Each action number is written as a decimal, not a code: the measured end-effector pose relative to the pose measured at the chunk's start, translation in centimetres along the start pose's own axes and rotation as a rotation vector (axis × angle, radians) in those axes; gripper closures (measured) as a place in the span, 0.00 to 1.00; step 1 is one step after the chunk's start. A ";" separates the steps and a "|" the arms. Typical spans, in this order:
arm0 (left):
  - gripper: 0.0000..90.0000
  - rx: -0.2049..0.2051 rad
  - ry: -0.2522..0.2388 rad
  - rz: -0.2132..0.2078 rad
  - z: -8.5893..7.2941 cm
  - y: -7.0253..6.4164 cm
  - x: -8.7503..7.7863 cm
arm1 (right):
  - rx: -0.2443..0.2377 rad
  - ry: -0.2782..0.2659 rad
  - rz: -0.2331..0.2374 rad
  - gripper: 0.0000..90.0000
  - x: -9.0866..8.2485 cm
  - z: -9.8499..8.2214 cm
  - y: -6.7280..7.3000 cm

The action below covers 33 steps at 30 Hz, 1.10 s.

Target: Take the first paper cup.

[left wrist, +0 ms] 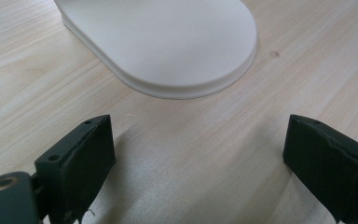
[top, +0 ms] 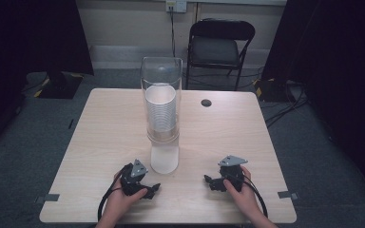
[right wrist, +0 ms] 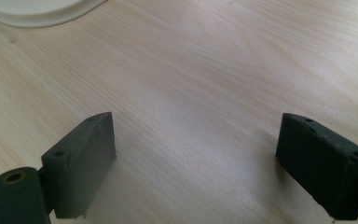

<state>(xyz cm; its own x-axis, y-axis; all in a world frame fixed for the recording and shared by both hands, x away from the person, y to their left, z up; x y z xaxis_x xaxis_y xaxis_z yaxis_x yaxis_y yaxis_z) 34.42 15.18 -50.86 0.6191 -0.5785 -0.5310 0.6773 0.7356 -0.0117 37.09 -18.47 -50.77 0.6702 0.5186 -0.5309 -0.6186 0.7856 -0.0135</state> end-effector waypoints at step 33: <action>0.19 -0.051 -0.304 0.016 8.3 1.0 -0.5 | 0.002 -0.001 -0.003 0.13 0.0 0.0 0.0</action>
<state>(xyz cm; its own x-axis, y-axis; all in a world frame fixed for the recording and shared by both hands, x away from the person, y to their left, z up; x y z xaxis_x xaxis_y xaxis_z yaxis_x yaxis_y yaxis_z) 38.05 13.33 -43.58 0.7256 -0.6398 -0.2533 0.6504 0.7579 -0.0514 37.05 -18.46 -50.77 0.6723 0.5164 -0.5304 -0.6158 0.7878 -0.0135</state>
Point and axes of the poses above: each handheld gripper's, and its own axes: x roughly forward along the jaws, z roughly out of its top, y roughly to its left, the point moved 1 cm from there along x, roughly forward along the jaws, and after that the axes turned 11 degrees about -y, right-handed, at the moved point
